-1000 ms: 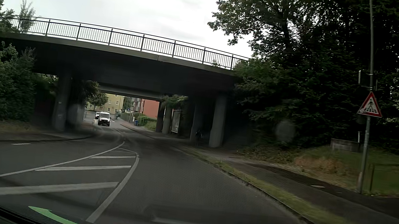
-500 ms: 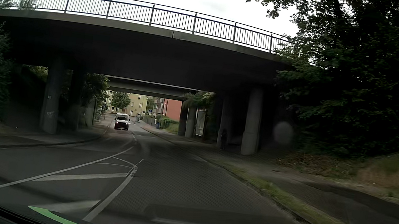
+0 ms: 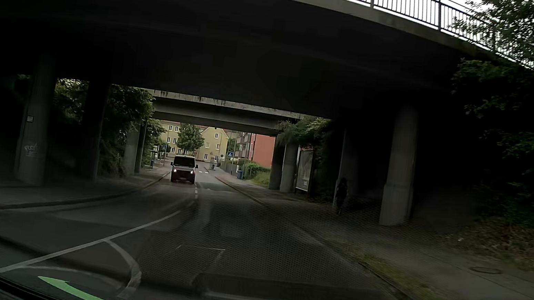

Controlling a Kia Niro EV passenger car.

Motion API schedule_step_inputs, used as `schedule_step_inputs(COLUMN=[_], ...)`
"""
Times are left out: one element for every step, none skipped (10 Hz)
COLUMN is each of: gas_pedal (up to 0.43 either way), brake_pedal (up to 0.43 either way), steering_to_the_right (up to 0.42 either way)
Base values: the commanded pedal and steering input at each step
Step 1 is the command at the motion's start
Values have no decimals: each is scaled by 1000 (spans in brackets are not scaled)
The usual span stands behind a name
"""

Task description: Follow the waypoints while adhering to traffic rules and regulations

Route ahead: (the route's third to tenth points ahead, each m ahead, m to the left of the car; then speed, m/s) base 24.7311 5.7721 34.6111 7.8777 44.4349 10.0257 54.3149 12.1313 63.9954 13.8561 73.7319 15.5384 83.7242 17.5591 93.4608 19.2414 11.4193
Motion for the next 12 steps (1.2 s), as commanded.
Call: schedule_step_inputs(gas_pedal=[8, 8, 8, 8, 8, 8, 8, 8, 20, 20, 20, 20], brake_pedal=[0, 0, 0, 0, 0, 0, 0, 0, 0, 0, 0, 0], steering_to_the_right=[-56, -53, -51, -46, -40, -37, -37, -36, -36, -36, -35, -35])
